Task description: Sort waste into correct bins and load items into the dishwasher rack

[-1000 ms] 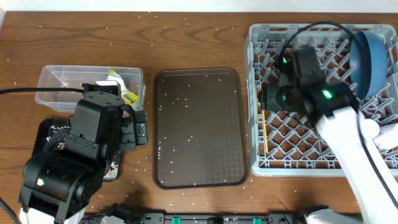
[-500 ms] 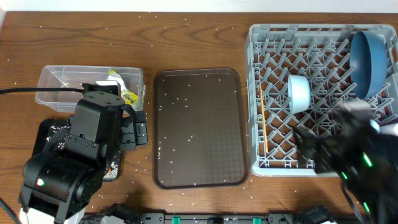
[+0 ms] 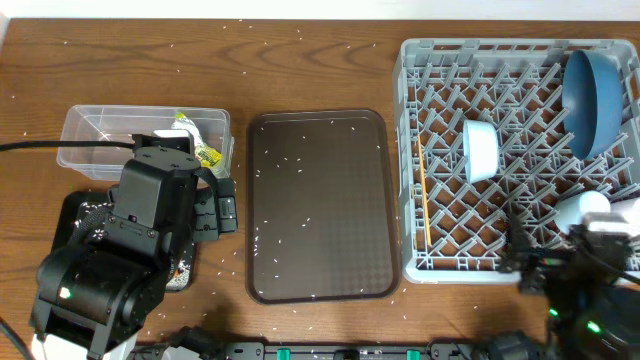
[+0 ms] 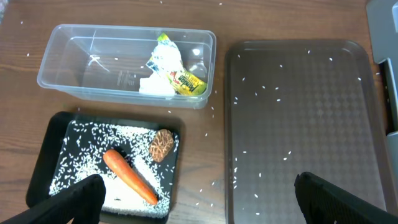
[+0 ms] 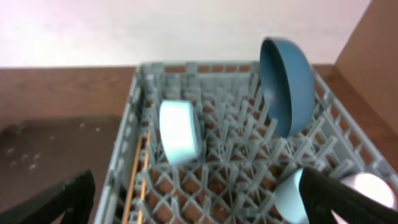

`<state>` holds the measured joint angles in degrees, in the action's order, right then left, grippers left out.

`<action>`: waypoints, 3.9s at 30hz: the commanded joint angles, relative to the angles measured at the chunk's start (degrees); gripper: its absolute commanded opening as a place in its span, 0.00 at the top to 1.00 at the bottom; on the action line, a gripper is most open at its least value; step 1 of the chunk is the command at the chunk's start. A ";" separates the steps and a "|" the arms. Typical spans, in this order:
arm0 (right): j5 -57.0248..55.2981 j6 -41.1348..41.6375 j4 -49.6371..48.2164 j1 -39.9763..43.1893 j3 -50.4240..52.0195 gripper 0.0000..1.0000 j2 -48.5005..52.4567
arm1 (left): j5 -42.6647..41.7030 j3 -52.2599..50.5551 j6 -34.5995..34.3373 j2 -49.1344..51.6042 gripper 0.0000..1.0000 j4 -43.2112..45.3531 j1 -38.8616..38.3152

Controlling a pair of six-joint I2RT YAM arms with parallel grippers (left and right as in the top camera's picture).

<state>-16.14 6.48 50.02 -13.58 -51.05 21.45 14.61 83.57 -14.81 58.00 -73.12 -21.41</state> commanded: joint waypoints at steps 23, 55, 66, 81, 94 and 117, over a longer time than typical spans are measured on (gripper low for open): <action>10.01 -0.96 -32.15 10.56 42.18 0.01 -21.18 | 0.70 0.79 -0.28 -0.02 0.02 -0.17 0.28; 10.19 -0.98 -46.42 10.51 50.73 0.01 -21.11 | 0.70 0.79 -0.28 -0.02 0.02 -0.17 0.28; 10.19 -0.98 -46.42 10.51 50.73 0.01 -21.11 | 4.26 -1.22 0.17 -3.04 0.02 6.88 2.29; 10.19 -0.98 -46.42 10.51 50.73 0.01 -21.11 | -18.51 -30.34 17.59 -30.53 0.02 38.93 18.23; 10.19 -0.98 -46.42 10.51 50.73 0.01 -21.11 | -23.04 -56.78 17.55 -52.17 0.02 51.19 21.03; 10.19 -0.98 -46.42 10.51 50.73 0.01 -21.11 | -23.17 -79.12 16.48 -57.92 0.02 68.35 19.56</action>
<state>-5.98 5.82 3.60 -3.44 -0.56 0.62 -7.81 5.13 1.72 0.73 -5.48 -1.63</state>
